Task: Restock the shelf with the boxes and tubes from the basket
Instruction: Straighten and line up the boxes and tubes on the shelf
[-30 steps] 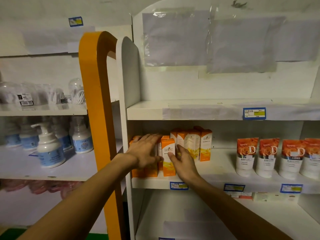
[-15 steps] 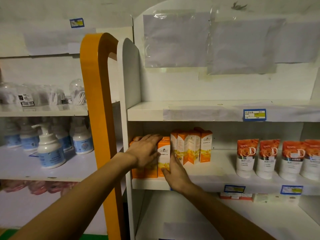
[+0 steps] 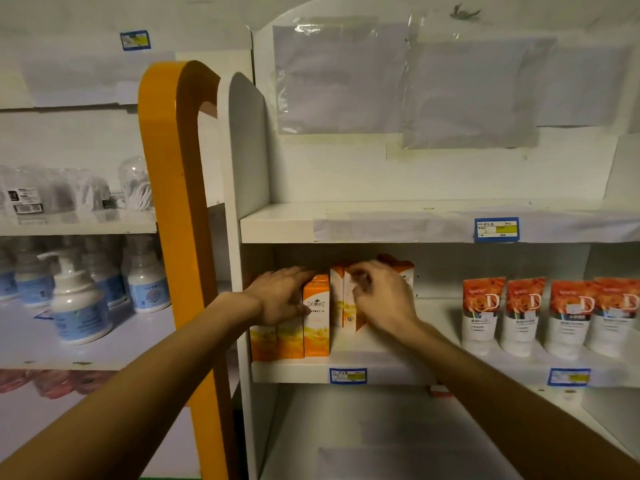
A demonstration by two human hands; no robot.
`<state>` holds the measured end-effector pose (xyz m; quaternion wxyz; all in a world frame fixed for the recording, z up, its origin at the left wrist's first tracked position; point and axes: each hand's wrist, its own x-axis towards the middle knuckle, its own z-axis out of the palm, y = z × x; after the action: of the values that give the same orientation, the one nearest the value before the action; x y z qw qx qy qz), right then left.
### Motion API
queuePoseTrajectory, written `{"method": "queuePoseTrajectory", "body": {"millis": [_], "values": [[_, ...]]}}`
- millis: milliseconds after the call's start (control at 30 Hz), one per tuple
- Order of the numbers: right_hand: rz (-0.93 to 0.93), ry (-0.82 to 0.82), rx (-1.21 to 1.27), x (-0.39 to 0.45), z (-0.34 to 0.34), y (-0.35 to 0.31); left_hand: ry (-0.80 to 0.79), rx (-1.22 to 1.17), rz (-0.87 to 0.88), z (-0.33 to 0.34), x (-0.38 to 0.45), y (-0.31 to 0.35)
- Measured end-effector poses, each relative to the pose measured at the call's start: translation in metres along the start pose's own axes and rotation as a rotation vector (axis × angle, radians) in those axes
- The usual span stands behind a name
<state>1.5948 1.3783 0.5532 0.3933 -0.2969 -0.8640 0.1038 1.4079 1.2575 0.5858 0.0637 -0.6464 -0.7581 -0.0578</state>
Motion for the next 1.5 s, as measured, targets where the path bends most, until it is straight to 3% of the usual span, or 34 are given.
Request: {"method": "queuePoseTrajectory", "body": {"millis": [167, 400, 567, 800, 933, 1500], "values": [[-0.088, -0.156, -0.277, 0.029, -0.014, 0.019, 0.066, -0.042, -0.042, 0.009, -0.003, 0.009], [-0.116, -0.458, -0.406, 0.059, -0.003, 0.015, 0.078, -0.056, -0.048, 0.010, -0.004, 0.005], [-0.150, -0.425, -0.423, 0.062, 0.007, 0.017, 0.093, -0.058, -0.051, 0.010, -0.003, 0.006], [-0.230, -0.524, -0.563, 0.065, -0.002, 0.017, 0.100, -0.044, -0.046, 0.010, -0.003, 0.005], [-0.309, -0.458, -0.644, 0.065, -0.007, 0.017, 0.099, -0.058, -0.053, 0.011, -0.002, 0.005], [-0.148, -0.436, -0.341, 0.062, -0.010, 0.019, 0.101, -0.083, -0.071, 0.011, -0.001, 0.005]]}}
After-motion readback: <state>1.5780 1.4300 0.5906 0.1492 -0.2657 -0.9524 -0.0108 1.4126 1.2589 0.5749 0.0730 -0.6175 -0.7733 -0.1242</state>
